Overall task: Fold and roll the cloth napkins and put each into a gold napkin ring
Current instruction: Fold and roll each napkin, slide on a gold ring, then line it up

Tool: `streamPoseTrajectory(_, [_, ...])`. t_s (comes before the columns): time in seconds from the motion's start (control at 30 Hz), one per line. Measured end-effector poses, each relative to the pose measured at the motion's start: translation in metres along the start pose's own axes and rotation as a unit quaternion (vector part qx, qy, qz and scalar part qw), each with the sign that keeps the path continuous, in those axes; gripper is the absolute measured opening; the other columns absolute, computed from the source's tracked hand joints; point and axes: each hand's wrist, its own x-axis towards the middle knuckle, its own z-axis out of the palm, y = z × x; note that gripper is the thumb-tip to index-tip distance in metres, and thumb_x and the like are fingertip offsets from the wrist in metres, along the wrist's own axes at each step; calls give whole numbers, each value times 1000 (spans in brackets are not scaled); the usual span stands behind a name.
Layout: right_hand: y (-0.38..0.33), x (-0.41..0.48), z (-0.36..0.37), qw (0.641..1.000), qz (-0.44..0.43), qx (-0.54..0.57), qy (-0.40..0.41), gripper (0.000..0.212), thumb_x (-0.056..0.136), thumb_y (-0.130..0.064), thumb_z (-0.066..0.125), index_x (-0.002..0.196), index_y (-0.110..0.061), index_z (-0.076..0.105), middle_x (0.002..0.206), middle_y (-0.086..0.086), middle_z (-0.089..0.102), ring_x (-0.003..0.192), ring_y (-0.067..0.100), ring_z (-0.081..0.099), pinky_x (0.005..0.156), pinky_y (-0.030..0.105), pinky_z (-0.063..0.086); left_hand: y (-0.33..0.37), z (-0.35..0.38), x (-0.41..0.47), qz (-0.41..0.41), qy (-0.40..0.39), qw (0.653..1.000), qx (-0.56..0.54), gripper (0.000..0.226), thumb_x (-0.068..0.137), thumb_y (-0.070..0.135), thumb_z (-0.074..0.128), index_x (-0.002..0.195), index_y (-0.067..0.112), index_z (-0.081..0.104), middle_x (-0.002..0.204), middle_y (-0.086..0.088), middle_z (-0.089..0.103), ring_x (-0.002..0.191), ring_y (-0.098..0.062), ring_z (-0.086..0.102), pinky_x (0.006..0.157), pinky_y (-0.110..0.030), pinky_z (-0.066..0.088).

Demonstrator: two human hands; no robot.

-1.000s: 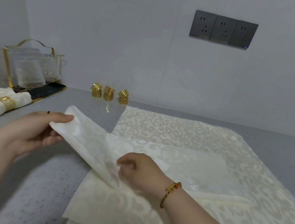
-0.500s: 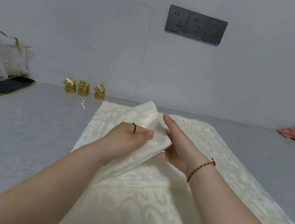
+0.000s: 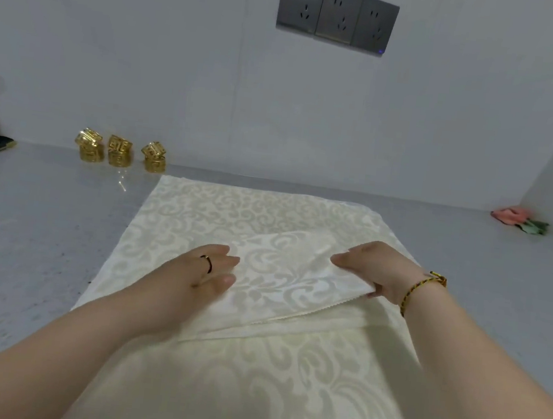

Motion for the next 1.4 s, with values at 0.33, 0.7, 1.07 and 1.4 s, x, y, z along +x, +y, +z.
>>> streamPoseTrajectory(0.33, [38, 5, -5, 998, 44, -28, 24, 41, 86, -17, 59, 52, -14, 36, 48, 2, 38, 26, 8, 36, 31, 13, 30, -15, 18, -4, 15, -42, 992, 115, 84, 74, 79, 26, 144, 32, 17, 149, 24, 1, 125, 13, -4, 106, -13, 0])
streamPoseTrajectory(0.7, [51, 2, -7, 995, 33, 69, 69, 14, 84, -12, 64, 73, -12, 54, 74, 2, 49, 57, 14, 46, 30, 10, 35, -12, 25, -5, 153, 31, 959, 235, 112, 57, 87, -14, 138, 29, 36, 142, 19, 20, 128, 13, 3, 98, 1, -11])
streamPoseTrajectory(1.07, [48, -5, -9, 998, -18, 15, 60, 7, 84, -12, 64, 80, -11, 58, 65, -1, 52, 43, 9, 47, 38, 16, 37, -10, 18, 4, 322, 95, 843, 420, 29, 70, 26, 47, 53, 26, 72, 55, 19, 64, 49, -5, 61, 68, -22, 32])
streamPoseTrajectory(1.4, [29, 6, 4, 990, -106, -20, 94, 12, 90, -17, 52, 79, -15, 54, 78, -5, 54, 58, 8, 48, 47, 14, 37, -50, -35, 34, 104, 120, 880, 448, 32, 75, 8, 67, 101, 26, 70, 106, 8, 68, 107, -8, 59, 105, -25, 16])
